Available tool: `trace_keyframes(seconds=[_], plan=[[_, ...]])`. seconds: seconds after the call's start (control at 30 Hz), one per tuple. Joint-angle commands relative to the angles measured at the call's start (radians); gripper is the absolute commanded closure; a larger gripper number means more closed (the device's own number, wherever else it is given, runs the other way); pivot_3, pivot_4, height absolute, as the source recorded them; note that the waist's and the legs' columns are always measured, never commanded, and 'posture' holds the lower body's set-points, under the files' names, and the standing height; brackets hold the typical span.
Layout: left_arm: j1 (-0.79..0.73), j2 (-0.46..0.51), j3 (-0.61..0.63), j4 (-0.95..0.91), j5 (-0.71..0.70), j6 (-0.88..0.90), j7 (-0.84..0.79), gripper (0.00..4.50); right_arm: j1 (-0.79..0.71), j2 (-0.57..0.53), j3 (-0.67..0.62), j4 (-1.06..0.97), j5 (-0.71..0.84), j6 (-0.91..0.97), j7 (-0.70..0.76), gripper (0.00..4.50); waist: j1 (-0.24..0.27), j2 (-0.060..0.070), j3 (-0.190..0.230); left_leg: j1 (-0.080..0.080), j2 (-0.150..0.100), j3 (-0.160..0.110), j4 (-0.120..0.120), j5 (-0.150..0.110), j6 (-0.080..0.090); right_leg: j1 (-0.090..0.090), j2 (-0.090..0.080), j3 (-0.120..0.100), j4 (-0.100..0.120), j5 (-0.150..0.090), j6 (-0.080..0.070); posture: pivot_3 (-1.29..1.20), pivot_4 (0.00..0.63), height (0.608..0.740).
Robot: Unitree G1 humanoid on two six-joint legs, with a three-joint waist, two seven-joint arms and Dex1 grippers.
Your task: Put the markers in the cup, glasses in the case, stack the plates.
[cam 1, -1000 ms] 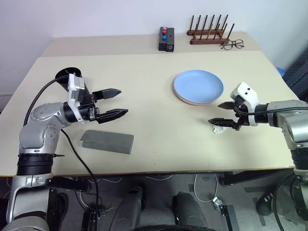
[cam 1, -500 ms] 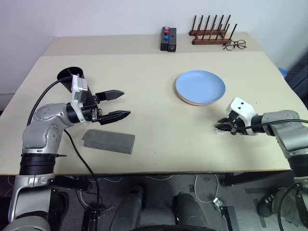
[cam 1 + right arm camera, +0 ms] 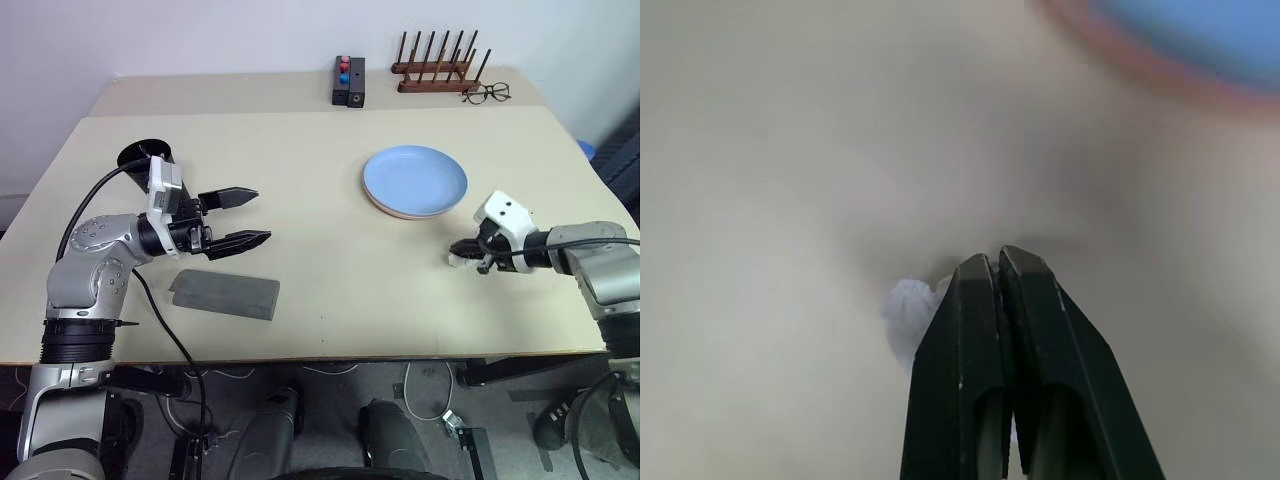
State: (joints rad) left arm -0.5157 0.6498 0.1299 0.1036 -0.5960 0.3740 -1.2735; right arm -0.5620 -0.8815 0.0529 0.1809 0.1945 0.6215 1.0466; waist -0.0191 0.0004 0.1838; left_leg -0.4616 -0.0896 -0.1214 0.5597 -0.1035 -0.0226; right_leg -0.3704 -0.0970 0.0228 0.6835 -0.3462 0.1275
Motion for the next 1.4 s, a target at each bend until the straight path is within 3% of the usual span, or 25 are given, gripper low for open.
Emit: trace_keyframes(seconds=[0.03,0.2,0.33,0.5,0.6,0.77,0.83,0.87,1.03,1.23,1.4], plan=[[-0.021,0.002,0.005,-0.005,0.005,-0.02,-0.001,0.0,-0.091,0.035,-0.073,-0.02,0.059,0.018,-0.027,4.43,-0.001,0.0,0.0,0.0,0.0,0.0,0.0,0.0,0.0,0.0,0.0,0.0,0.0,0.0,0.0,0.0,0.15,0.74],[-0.023,-0.005,0.013,0.002,0.008,-0.034,0.013,0.0,-0.201,0.118,-0.081,0.101,0.029,-0.078,-0.115,4.43,0.001,0.0,0.0,0.0,0.0,0.0,0.0,0.0,0.0,0.0,0.0,0.0,0.0,0.0,0.0,0.0,0.15,0.74],[-0.018,-0.009,0.021,0.007,0.019,-0.053,0.032,0.0,-0.344,0.243,-0.028,0.341,-0.071,-0.279,-0.244,4.43,-0.001,0.0,0.0,0.0,0.0,0.0,0.0,0.0,0.0,0.0,0.001,0.0,0.0,0.0,0.0,0.0,0.15,0.74],[0.004,0.003,0.041,-0.023,0.021,-0.061,0.065,0.0,-0.419,0.341,0.037,0.572,-0.162,-0.459,-0.276,4.43,-0.004,0.0,0.0,0.0,0.0,0.0,-0.002,0.0,0.0,-0.001,0.003,0.0,0.0,0.0,0.0,0.0,0.15,0.74],[0.03,0.018,0.064,-0.048,0.009,-0.056,0.081,0.0,-0.451,0.359,0.026,0.662,-0.173,-0.504,-0.291,3.66,-0.001,0.0,0.0,0.0,0.0,0.0,-0.001,0.0,0.0,0.0,0.003,0.0,0.001,0.0,0.0,0.0,0.15,0.74],[0.06,0.008,0.084,-0.087,-0.008,-0.047,0.117,0.0,-0.478,0.349,0.016,0.722,-0.187,-0.551,-0.289,1.27,-0.002,0.0,0.0,0.001,0.0,0.0,-0.001,0.001,0.0,0.0,0.003,0.0,0.001,0.0,0.0,0.0,0.15,0.74],[0.07,-0.002,0.085,-0.096,-0.012,-0.045,0.128,0.0,-0.486,0.348,0.0,0.693,-0.168,-0.557,-0.274,0.29,-0.004,0.0,0.0,0.001,0.0,0.0,-0.001,0.0,0.0,0.0,0.003,0.0,0.001,0.0,0.0,0.0,0.15,0.74],[0.075,-0.009,0.081,-0.106,-0.012,-0.044,0.137,0.0,-0.486,0.347,-0.014,0.673,-0.147,-0.56,-0.251,0.08,-0.004,0.0,0.0,0.001,0.0,0.0,-0.001,0.0,0.0,0.0,0.003,0.001,0.001,0.0,0.0,0.0,0.15,0.74],[0.113,-0.039,0.08,-0.14,-0.024,-0.051,0.165,0.0,-0.434,0.353,-0.146,0.41,0.091,-0.432,-0.087,0.08,-0.005,0.001,0.001,0.0,0.0,0.0,-0.001,0.0,0.0,-0.001,0.004,0.001,0.002,0.0,0.0,0.0,0.15,0.74],[0.188,-0.034,0.099,-0.162,-0.034,-0.059,0.153,0.0,-0.161,0.205,-0.168,0.037,0.305,-0.155,0.169,0.08,0.01,0.0,0.0,0.001,-0.001,-0.002,0.0,0.0,0.0,0.0,0.002,-0.001,-0.001,0.0,0.0,0.0,0.15,0.74],[0.251,0.039,0.142,-0.146,-0.046,-0.057,0.101,0.0,0.082,0.131,-0.211,-0.237,0.364,-0.149,0.193,0.08,-0.003,0.001,0.0,0.0,0.0,0.0,-0.001,-0.001,0.0,-0.001,0.0,0.001,-0.001,-0.001,-0.001,0.0,0.15,0.74]])
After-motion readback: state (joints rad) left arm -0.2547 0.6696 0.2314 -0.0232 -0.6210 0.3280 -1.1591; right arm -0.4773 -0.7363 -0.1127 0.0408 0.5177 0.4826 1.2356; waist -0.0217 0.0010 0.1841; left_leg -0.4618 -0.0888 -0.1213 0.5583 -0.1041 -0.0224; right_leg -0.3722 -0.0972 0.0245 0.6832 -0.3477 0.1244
